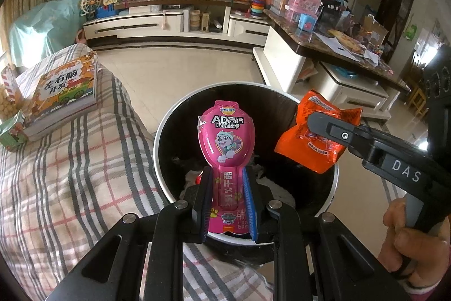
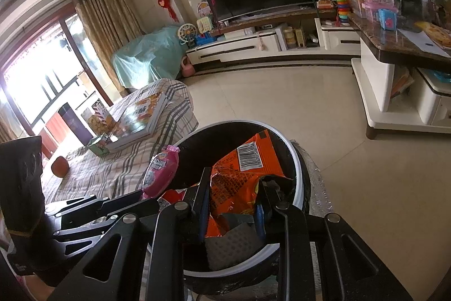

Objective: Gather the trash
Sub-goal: 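Lower both items into the bin and open both tools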

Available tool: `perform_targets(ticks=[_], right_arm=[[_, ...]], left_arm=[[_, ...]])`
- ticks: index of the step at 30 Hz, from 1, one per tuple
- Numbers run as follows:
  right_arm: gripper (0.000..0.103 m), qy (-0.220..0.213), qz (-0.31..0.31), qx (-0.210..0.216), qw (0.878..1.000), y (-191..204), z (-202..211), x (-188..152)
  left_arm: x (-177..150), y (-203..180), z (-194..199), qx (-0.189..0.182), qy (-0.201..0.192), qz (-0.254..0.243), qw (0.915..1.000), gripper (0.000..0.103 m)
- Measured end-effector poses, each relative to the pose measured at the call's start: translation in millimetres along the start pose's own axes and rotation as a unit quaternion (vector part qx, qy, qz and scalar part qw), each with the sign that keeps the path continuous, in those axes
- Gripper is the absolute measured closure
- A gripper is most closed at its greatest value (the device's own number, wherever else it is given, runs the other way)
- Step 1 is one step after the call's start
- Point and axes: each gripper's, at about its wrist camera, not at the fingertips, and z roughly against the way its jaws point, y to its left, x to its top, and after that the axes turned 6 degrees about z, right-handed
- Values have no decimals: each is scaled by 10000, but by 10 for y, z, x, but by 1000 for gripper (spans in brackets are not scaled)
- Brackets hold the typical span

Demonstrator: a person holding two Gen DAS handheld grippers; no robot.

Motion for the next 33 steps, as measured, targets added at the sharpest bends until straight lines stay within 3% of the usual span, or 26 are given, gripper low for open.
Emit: perform_targets(ticks=[20,23,26,28,33], right_arm=[[74,149,65,-17,9999,-13,-73,37],[73,208,101,-22,9997,-10,-92,36],[63,276,110,-61,9995,-9,-100,30],[48,265,92,-69,9996,-13,-84,19],[38,198,-2,-67,9998,-13,3,-12]], left_arm=[[66,-20,-50,66,57,-39,10000,83],[84,-21,-37,78,52,-50,9999,79],[82,3,27,145,-39,-17,9999,54],[55,32,94,181,-137,1,9997,52],[-65,122,274,186,-264,134,9994,52]])
